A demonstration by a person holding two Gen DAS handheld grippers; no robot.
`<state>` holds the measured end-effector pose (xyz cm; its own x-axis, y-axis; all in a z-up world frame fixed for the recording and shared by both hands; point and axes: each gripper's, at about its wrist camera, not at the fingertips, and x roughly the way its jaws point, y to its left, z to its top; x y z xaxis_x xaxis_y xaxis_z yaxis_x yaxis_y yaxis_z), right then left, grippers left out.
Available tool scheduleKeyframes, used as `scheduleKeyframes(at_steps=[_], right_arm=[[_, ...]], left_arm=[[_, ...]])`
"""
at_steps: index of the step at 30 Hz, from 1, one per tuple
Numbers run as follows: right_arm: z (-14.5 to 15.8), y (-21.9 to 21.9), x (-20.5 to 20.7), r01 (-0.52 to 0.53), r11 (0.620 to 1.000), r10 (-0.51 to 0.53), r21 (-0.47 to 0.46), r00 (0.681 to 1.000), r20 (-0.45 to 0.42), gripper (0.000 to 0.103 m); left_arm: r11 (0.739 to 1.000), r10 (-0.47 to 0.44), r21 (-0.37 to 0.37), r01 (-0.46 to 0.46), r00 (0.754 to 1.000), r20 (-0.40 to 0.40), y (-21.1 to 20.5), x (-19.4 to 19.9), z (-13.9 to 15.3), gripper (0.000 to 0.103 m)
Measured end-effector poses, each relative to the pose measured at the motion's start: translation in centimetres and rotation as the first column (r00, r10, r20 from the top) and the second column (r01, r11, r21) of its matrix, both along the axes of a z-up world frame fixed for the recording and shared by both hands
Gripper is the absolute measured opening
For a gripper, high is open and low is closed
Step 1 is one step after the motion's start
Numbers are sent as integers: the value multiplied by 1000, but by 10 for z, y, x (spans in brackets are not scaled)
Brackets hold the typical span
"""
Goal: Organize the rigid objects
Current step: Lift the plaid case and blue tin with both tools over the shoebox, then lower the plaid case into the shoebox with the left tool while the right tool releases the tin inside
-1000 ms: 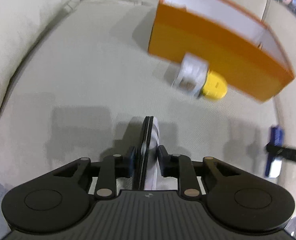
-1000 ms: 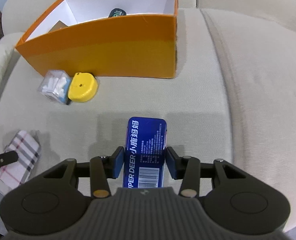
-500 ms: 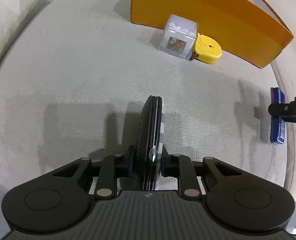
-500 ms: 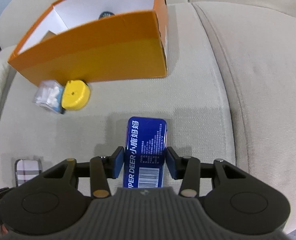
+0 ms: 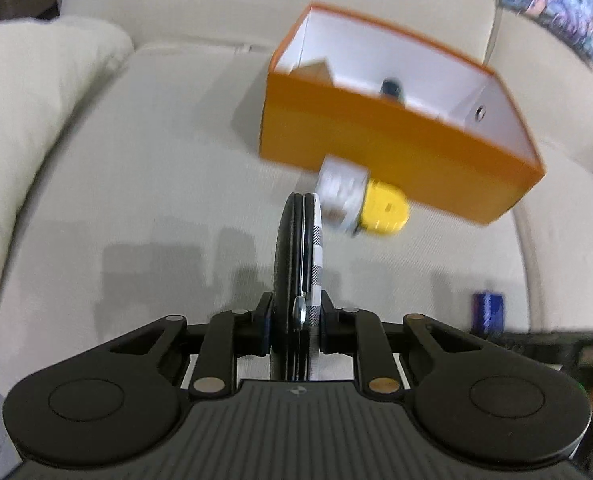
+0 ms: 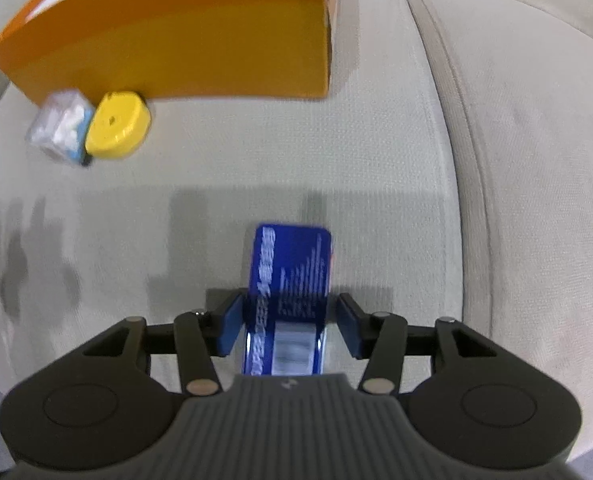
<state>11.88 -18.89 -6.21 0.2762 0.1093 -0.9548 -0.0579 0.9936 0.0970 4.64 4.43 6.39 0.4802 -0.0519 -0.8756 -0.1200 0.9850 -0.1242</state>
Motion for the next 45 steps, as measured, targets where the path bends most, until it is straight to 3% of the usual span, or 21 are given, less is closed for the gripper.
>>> scheduleKeyframes(at_steps=[5, 9, 15, 19, 23, 26, 30, 35, 40, 45], right_arm=[[3, 0, 1, 21, 1000, -21, 8, 1000, -23, 46], [20, -12, -1, 55, 993, -57, 101, 998, 17, 46], [74, -29, -14, 73, 960, -117, 269, 982, 149, 46], [117, -33, -15, 59, 934, -157, 353, 954, 255, 46], [160, -27, 18, 36, 919, -184, 393, 921, 344, 46], [175, -23, 55, 53, 917, -213, 396, 903, 374, 46], [167, -9, 104, 84, 928, -228, 363, 898, 375, 46], [135, 1, 146, 98, 955, -192, 282, 924, 330, 46], [108, 11, 173, 91, 974, -150, 208, 945, 292, 46], [93, 23, 181, 65, 989, -102, 133, 950, 294, 46]], left_arm=[[998, -28, -46, 30, 998, 54, -7, 12, 14, 23], [995, -51, -82, 61, 991, 122, -14, 18, 24, 23], [985, -36, -159, 68, 979, 201, -13, 33, 43, 23], [978, 0, -203, 50, 971, 239, -7, 53, 56, 23], [974, 42, -224, 21, 960, 275, -3, 87, 68, 23], [979, 39, -201, 21, 956, 290, -7, 120, 65, 23], [982, 16, -182, 40, 956, 294, -13, 158, 47, 23], [991, -57, -99, 86, 963, 263, -31, 195, 27, 23], [988, -118, -81, 135, 975, 189, -49, 218, 6, 23], [989, -141, -15, 144, 982, 126, -64, 231, -11, 23]])
